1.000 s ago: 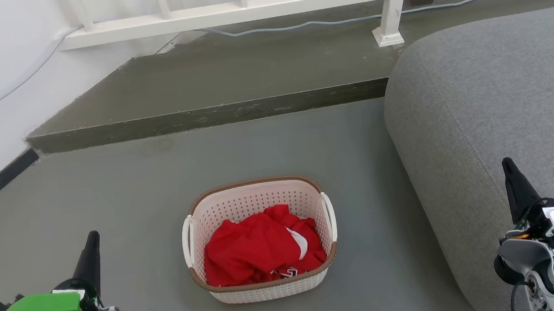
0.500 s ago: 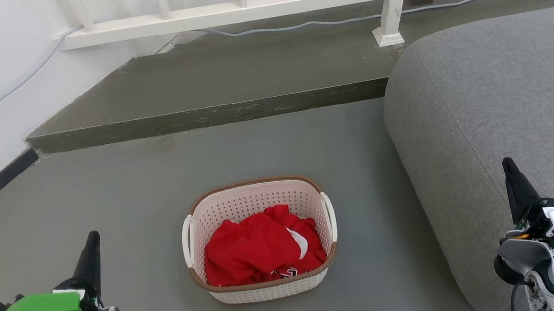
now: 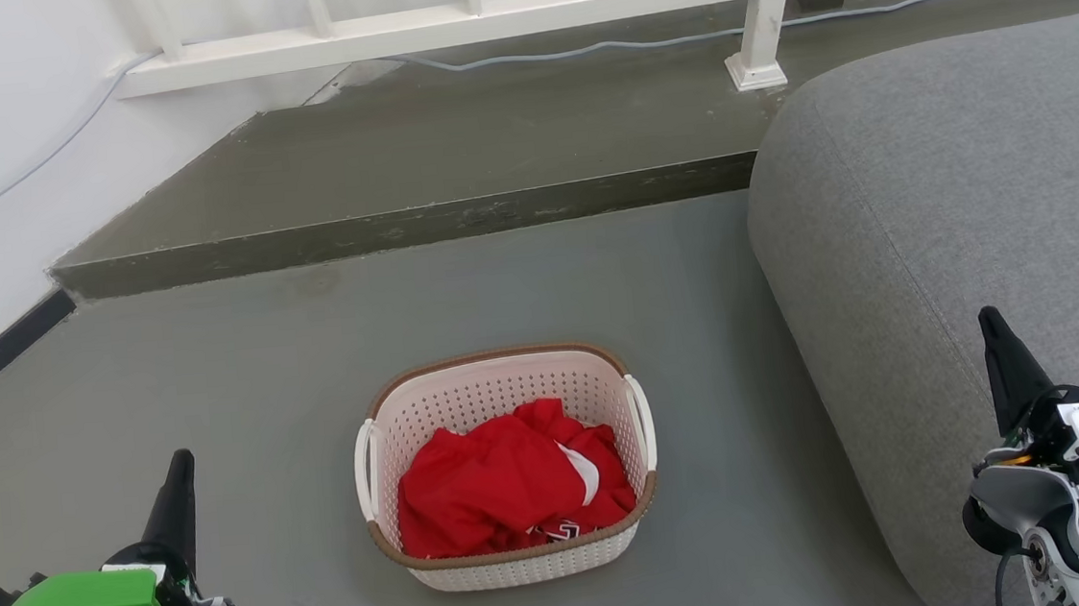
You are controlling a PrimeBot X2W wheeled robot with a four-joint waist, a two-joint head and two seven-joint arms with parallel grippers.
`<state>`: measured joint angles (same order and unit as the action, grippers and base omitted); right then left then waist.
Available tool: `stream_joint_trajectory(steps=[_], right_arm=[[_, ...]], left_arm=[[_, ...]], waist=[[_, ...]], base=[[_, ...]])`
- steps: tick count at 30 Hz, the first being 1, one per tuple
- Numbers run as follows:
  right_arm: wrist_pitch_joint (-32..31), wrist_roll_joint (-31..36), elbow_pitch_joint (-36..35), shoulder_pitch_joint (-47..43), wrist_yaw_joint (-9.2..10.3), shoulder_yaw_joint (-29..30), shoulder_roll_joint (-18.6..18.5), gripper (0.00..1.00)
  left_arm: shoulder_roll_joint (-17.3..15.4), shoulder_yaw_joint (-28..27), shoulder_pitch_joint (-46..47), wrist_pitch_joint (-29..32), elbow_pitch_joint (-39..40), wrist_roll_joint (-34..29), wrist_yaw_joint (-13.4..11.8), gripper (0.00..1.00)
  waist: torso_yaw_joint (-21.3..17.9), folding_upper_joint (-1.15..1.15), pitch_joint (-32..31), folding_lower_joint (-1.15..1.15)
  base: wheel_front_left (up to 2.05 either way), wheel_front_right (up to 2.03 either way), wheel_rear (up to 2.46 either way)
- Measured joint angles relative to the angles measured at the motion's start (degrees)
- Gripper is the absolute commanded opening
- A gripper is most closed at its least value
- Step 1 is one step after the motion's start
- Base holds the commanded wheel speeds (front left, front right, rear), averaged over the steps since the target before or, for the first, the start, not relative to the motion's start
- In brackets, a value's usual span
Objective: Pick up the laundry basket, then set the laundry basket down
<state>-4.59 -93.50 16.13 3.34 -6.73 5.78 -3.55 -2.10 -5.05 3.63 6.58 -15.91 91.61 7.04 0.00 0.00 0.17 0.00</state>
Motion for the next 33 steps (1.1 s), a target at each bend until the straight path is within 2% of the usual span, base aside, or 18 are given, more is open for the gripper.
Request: stream_joint_trajectory(steps=[33], right_arm=[[0.0,0.0,0.0,0.0,0.0,0.1,0.0,0.0]], left_arm=[[0.0,0.0,0.0,0.0,0.0,0.0,0.0,0.0]], waist=[[0.0,0.0,0.0,0.0]], base=[[0.0,0.0,0.0]])
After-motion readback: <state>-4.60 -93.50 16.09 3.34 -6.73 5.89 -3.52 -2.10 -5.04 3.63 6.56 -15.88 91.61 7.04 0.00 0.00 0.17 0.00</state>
